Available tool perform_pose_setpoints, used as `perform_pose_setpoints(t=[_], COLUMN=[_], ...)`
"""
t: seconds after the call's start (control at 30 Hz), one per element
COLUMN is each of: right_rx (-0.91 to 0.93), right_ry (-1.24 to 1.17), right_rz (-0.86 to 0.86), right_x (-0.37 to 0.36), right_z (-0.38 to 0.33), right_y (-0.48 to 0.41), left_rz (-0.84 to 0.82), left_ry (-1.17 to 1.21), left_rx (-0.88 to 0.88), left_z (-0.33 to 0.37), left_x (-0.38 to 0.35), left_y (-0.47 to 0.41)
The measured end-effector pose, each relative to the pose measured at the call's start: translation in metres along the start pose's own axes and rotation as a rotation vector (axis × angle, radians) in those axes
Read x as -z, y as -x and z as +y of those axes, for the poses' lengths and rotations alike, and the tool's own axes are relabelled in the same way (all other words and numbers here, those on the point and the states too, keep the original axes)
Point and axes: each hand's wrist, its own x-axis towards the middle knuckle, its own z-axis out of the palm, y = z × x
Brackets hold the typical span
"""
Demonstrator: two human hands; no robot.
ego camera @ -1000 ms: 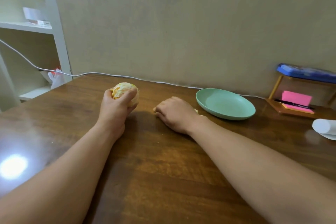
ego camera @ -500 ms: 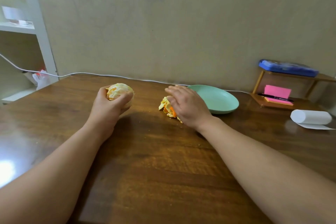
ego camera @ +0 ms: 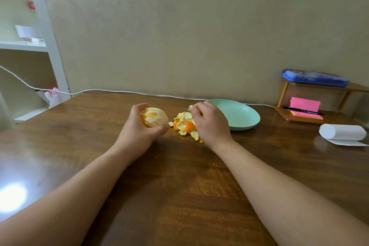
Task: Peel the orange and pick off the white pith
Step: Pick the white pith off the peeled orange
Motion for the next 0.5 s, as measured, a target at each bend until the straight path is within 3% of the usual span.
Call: perform_pose_setpoints(t=[0.1,0.2,0.3,0.37,0.5], right_rx=[-0.351,-0.444,-0.493,-0.506,-0.484], right_ry=[-0.581,-0.802,-0.946,-1.006,-1.125], right_rz=[-0.328,-0.474,-0.449,-0.391,-0.226], right_x=[0.004,0.005,0.015,0.018,0.024], right_z=[-0.028,-0.038,-0.035,-0.024,-0.011], right_y=[0.009,0.017,0.019,0.019,0.016], left_rz=[-0.011,-0.052,-0.054,-0.138,-0.335], left_ry=[-0.134,-0.179,-0.158,-0.062,0.262], left_rx=[-0.099,-0.164,-0.244,-0.25,-0.082], left_z=[0.015,0.026,0.029,0.031,0.036], left_x=[-0.014,-0.024,-0.029,-0.033,-0.033], left_y=[0.006,0.007,0.003,-0.004,-0.019])
